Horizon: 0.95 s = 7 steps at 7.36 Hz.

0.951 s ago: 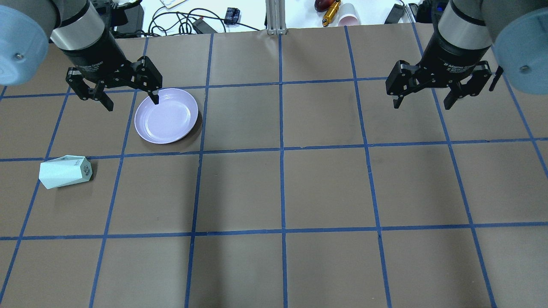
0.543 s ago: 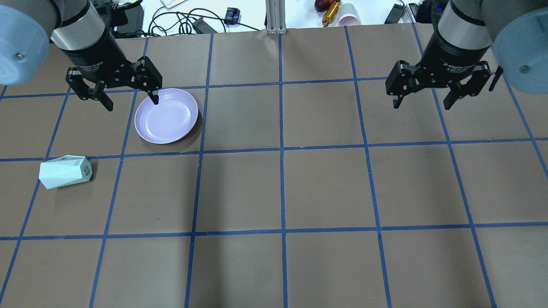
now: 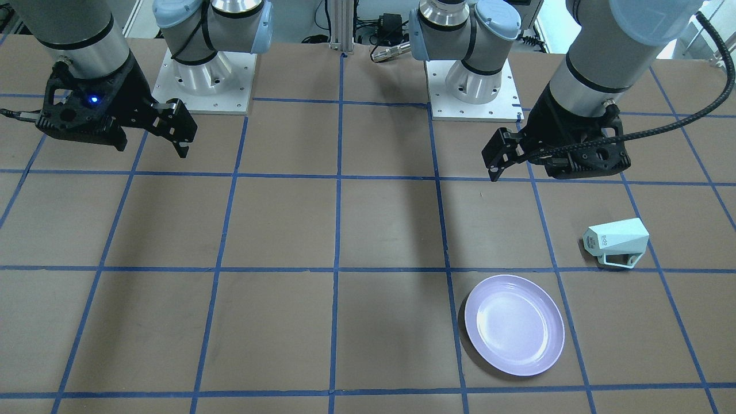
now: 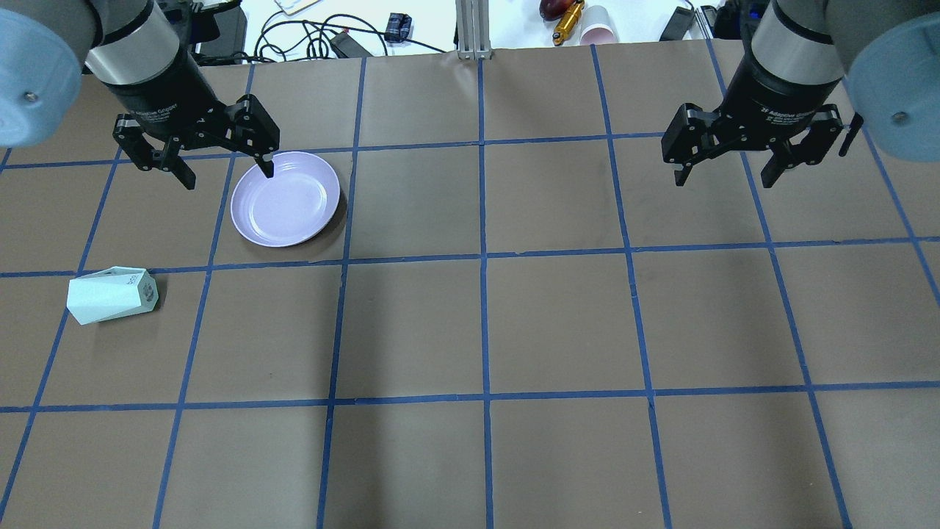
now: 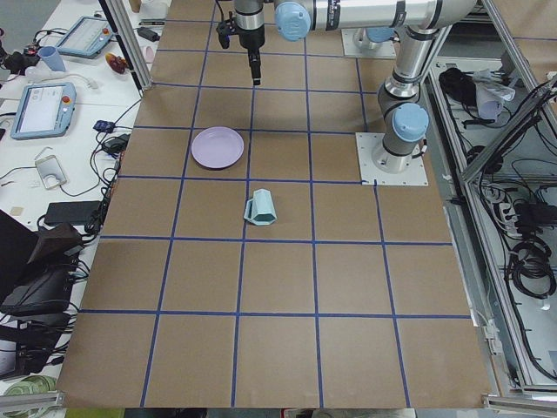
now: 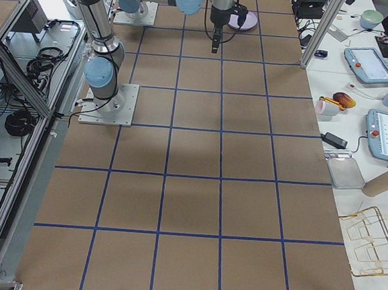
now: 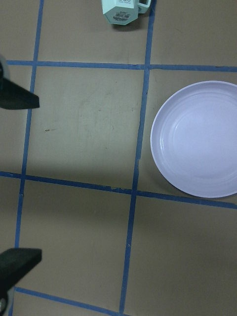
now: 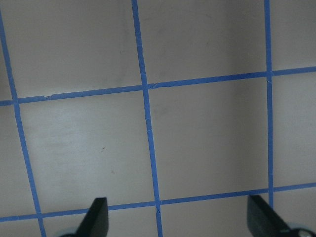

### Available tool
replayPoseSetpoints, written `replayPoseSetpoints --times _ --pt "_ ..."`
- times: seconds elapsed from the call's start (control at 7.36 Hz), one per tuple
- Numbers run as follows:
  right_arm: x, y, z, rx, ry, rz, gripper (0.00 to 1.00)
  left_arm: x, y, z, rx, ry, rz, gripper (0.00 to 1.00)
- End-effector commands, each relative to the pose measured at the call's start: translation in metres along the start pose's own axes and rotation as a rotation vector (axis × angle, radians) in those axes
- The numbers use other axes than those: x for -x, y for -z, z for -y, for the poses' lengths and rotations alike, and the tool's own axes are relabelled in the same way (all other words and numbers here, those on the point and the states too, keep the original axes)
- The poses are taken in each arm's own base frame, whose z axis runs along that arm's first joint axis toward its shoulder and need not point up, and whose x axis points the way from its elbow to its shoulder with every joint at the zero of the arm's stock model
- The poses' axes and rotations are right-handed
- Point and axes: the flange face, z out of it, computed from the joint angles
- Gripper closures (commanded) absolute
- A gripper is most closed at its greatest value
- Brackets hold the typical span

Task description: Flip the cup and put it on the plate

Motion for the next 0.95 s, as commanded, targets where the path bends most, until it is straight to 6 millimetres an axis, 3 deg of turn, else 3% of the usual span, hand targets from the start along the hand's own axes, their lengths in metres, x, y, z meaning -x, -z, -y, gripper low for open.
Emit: replayPoseSetpoints --times 0.0,0.54,0.81 --pt "0.0 0.0 0.0 0.0 0.0 0.001 0.0 0.0 -0.003 -0.001 0.007 -0.001 0.002 0.0" --pt "0.0 -0.001 0.0 0.002 0.0 0.0 0.0 0.018 -0.008 0.004 0.007 0.031 0.008 0.0" --pt "0.0 -0.001 0.0 0.002 0.0 -0.001 0.0 0.069 -0.011 0.015 0.019 0.104 -0.003 0.0"
